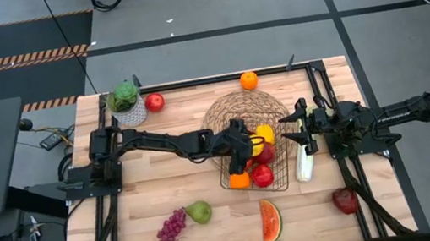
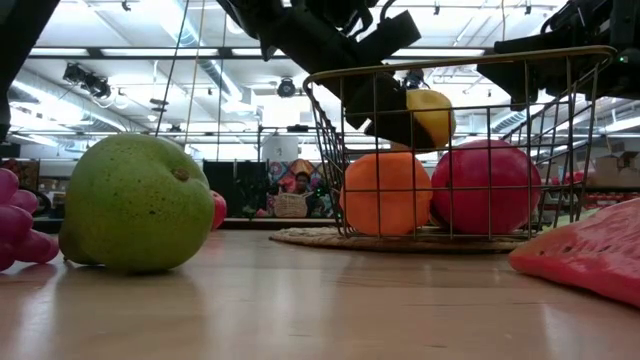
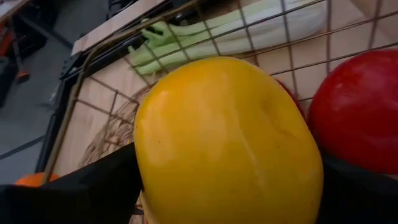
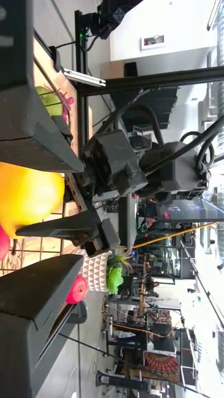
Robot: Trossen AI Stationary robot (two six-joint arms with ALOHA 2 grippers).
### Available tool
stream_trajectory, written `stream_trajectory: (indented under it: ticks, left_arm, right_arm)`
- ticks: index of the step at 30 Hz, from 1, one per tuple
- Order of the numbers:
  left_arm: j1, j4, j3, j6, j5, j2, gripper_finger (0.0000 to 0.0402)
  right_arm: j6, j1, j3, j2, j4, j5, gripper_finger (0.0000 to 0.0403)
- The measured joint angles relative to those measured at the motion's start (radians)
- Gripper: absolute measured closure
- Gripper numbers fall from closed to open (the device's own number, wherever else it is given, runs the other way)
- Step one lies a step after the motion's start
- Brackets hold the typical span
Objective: Build produce basket
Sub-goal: Put the yellow pear into the wire basket, then put the red apple into the wire basket
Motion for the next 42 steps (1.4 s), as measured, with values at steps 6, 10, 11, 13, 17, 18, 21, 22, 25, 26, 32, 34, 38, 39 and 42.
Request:
stream_trajectory:
  ticks: [6, 10, 11, 13, 17, 18, 21, 22, 25, 26, 32, 34, 38, 39, 42]
  left_arm:
    - [0.01, 0.003, 0.0, 0.041, 0.084, 0.0, 0.0006]
    - [0.01, 0.003, 0.0, 0.045, 0.089, 0.0, 0.0003]
    - [0.01, 0.003, 0.0, 0.04, 0.089, 0.0, 0.0002]
    - [0.01, 0.003, 0.0, 0.033, 0.089, 0.0, 0.0002]
    - [0.01, 0.002, 0.0, 0.026, 0.089, 0.0, 0.0002]
    - [0.01, 0.002, 0.0, 0.022, 0.088, 0.0, 0.0002]
    - [0.001, 0.015, 0.0, 0.019, 0.084, 0.0, 0.0002]
    - [-0.001, 0.031, 0.0, 0.031, 0.085, 0.0, 0.0002]
    - [-0.004, 0.1, 0.0, 0.109, 0.084, 0.0, 0.0002]
    - [-0.005, 0.115, 0.0, 0.126, 0.085, 0.0, 0.0002]
    - [-0.004, 0.126, 0.0, 0.104, 0.084, -0.001, 0.0001]
    - [-0.004, 0.129, 0.0, 0.092, 0.084, -0.001, 0.0001]
    - [-0.021, 0.103, -0.001, 0.075, 0.072, -0.014, 0.0001]
    - [-0.03, 0.107, -0.001, 0.106, 0.062, -0.021, 0.0001]
    - [-0.068, 0.107, 0.0, 0.204, -0.013, -0.056, 0.0001]
  right_arm:
    - [0.0, 0.0, 0.0, 0.0, 0.0, 0.0, 0.0172]
    - [0.0, 0.0, 0.0, 0.0, 0.0, 0.0, 0.0172]
    - [0.0, 0.0, 0.0, 0.0, 0.0, 0.0, 0.0172]
    - [0.0, 0.0, 0.0, 0.0, 0.0, 0.0, 0.0172]
    - [0.0, 0.0, 0.0, 0.0, 0.0, 0.0, 0.0172]
    - [0.0, 0.0, 0.0, 0.0, 0.0, 0.0, 0.0172]
    - [0.0, 0.0, 0.0, 0.0, 0.0, 0.0, 0.0172]
    - [0.0, 0.0, 0.0, 0.0, 0.0, 0.0, 0.0172]
    - [0.0, 0.0, 0.0, 0.0, 0.0, 0.0, 0.0172]
    - [0.0, 0.0, 0.0, 0.0, 0.0, 0.0, 0.0172]
    - [0.0, 0.0, 0.0, 0.0, 0.0, 0.0, 0.0172]
    - [0.0, 0.0, 0.0, 0.0, 0.0, 0.0, 0.0172]
    - [0.0, 0.0, 0.0, 0.0, 0.0, 0.0, 0.0172]
    - [0.0, 0.0, 0.0, 0.0, 0.0, 0.0, 0.0172]
    - [0.0, 0.0, 0.0, 0.0, 0.0, 0.0, 0.0172]
